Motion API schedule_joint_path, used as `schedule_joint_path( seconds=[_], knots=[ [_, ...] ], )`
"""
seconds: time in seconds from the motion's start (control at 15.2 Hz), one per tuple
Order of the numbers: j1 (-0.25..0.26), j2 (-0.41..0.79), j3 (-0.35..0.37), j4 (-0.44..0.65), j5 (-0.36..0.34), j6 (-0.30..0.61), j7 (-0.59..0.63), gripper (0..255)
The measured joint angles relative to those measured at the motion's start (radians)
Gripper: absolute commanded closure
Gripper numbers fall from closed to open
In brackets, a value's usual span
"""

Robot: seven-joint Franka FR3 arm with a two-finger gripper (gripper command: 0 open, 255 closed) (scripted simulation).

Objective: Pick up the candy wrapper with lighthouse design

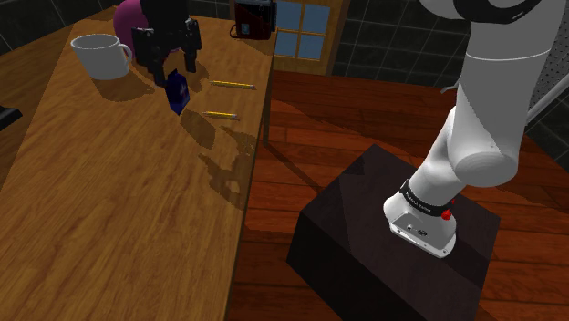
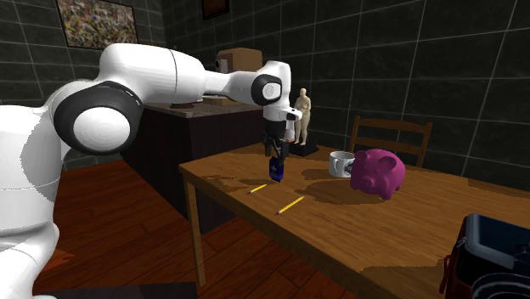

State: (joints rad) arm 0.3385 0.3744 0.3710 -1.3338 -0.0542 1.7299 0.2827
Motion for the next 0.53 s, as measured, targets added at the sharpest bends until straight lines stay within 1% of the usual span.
schedule_joint_path(
  seconds=[0.2,0.26,0.53],
  knots=[
    [-0.005,-0.004,-0.001,-0.048,0.002,0.043,-0.003,0],
    [-0.005,-0.006,-0.001,-0.054,0.002,0.048,-0.003,255],
    [-0.006,-0.009,-0.001,-0.061,0.002,0.053,-0.002,255]
  ],
)
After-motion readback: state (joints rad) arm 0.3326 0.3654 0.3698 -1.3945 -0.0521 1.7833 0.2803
